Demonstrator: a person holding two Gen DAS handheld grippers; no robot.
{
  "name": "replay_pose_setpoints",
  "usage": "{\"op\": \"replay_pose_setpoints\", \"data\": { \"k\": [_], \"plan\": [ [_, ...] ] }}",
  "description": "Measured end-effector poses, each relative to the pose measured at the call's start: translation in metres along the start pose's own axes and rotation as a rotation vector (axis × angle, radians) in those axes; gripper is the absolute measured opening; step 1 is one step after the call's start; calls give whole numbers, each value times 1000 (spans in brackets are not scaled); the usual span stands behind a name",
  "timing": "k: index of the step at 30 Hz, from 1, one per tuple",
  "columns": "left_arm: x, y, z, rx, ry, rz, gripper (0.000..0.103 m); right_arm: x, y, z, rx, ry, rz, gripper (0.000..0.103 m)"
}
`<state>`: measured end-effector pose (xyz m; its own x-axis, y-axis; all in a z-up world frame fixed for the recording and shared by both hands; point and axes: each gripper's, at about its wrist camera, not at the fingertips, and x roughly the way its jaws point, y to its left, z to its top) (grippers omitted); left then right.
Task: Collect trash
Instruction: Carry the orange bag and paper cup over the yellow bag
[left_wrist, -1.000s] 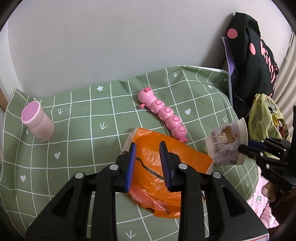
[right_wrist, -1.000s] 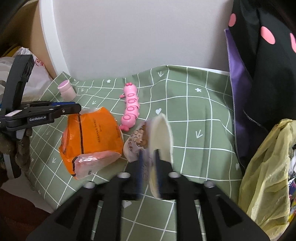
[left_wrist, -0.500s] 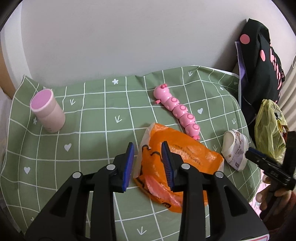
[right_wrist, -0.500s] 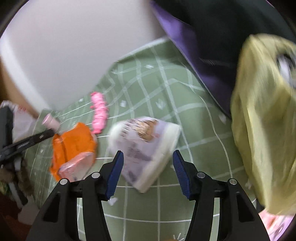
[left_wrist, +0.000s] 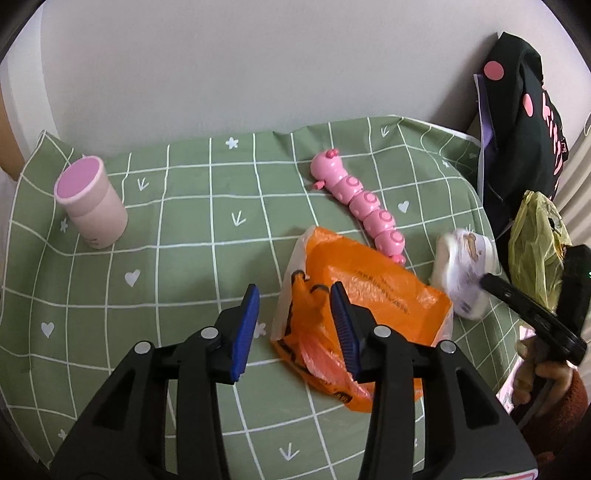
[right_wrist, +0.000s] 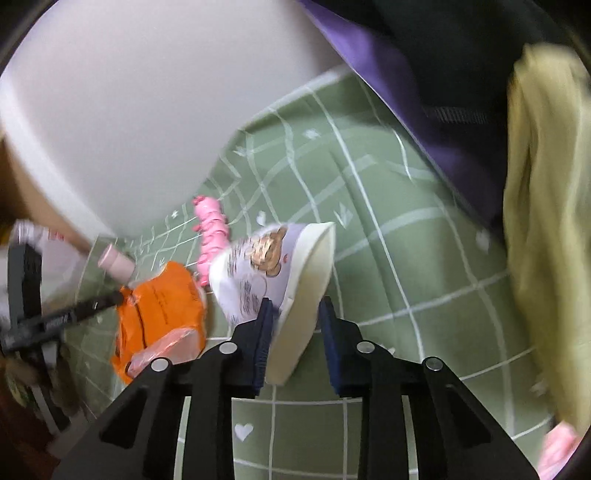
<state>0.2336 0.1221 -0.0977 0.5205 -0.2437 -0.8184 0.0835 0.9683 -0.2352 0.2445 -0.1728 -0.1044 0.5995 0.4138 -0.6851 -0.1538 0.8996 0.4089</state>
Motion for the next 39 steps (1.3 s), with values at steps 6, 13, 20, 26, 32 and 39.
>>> {"op": "replay_pose_setpoints", "data": {
  "k": [6, 13, 20, 26, 32, 39],
  "plan": [
    [10, -4, 6, -2, 6, 13, 38, -35, 32, 13, -206, -34, -126, 5],
    [24, -8, 4, -29, 48, -27, 27, -66, 44, 21, -273, -80, -180, 5],
    [-4, -24, 21, 26, -67, -54, 13, -90, 40, 22, -266, -113, -209, 5],
    [-50, -56, 62, 91, -231, -109, 13, -121, 44, 31, -263, -188, -238, 5],
    [-86, -127, 111, 227, -375, -212, 13, -184, 37, 43, -248, -326, -318, 5],
    [-86, -244, 131, 403, -407, -378, 14, -277, -2, 48, -172, -472, -520, 5]
  ]
}}
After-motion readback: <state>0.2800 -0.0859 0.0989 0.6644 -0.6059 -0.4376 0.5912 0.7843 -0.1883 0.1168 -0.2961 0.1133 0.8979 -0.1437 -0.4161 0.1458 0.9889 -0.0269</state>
